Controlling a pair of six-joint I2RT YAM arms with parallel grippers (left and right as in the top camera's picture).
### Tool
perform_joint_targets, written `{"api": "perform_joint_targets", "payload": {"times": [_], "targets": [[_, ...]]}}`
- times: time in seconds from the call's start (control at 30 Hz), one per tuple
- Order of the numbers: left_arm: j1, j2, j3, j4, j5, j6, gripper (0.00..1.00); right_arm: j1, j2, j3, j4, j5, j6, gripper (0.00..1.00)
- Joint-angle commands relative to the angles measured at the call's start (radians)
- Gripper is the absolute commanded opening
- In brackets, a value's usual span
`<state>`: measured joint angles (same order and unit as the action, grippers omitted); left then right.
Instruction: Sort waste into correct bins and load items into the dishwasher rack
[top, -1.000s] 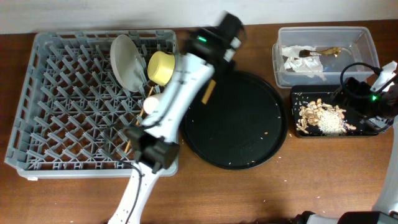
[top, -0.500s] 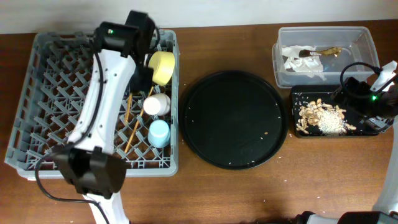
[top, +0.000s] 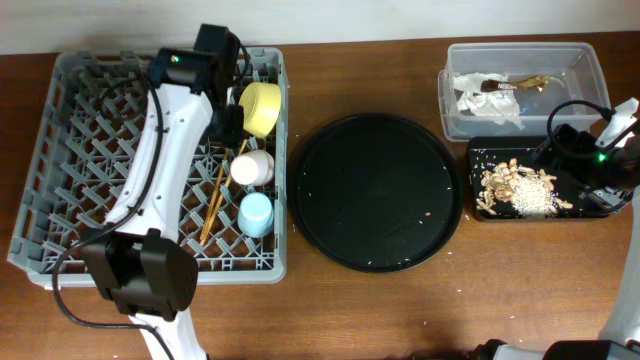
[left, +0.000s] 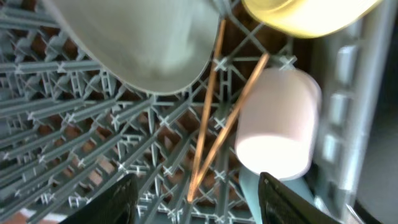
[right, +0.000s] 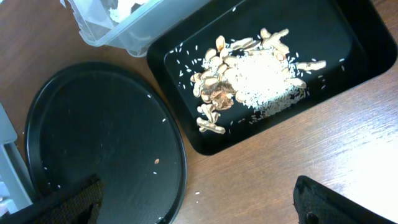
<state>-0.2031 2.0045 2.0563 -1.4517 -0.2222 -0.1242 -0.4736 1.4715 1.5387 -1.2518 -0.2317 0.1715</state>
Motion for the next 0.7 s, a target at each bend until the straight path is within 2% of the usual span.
{"api": "perform_joint_targets", "payload": {"times": [0.0,0.03,0.07,0.13,0.23,0.37,0.53,0.6,0.67], "targets": [[0.003,-0.035,0.198,-0.005,0.095,0.010,0.65,0.002,-0.015,0.001,-0.005,0.008,-0.011,0.99],[0.003,-0.051,0.248,-0.005,0.103,0.008,0.76,0.002,-0.031,0.001,-0.016,0.008,-0.011,0.99],[0.003,-0.080,0.306,0.000,0.103,0.005,0.99,0.002,-0.065,0.001,-0.027,0.005,-0.034,0.98],[0.003,-0.148,0.346,0.016,0.080,0.005,0.99,0.002,-0.198,0.001,-0.063,0.001,-0.072,0.98],[0.003,-0.156,0.346,-0.066,0.080,0.006,0.99,0.002,-0.405,0.001,-0.103,-0.078,-0.179,0.99],[0.003,-0.156,0.346,-0.069,0.080,0.005,0.99,0.002,-0.688,0.001,-0.107,-0.153,-0.186,0.98],[0.003,-0.156,0.346,-0.069,0.080,0.006,0.99,0.002,-0.733,-0.005,-0.161,-0.143,-0.194,0.98],[0.003,-0.156,0.346,-0.069,0.080,0.006,0.99,0.060,-0.792,-0.106,-0.039,-0.126,-0.194,0.98],[0.003,-0.156,0.346,-0.069,0.080,0.006,0.99,0.160,-0.940,-0.360,0.228,-0.079,-0.193,0.98]]}}
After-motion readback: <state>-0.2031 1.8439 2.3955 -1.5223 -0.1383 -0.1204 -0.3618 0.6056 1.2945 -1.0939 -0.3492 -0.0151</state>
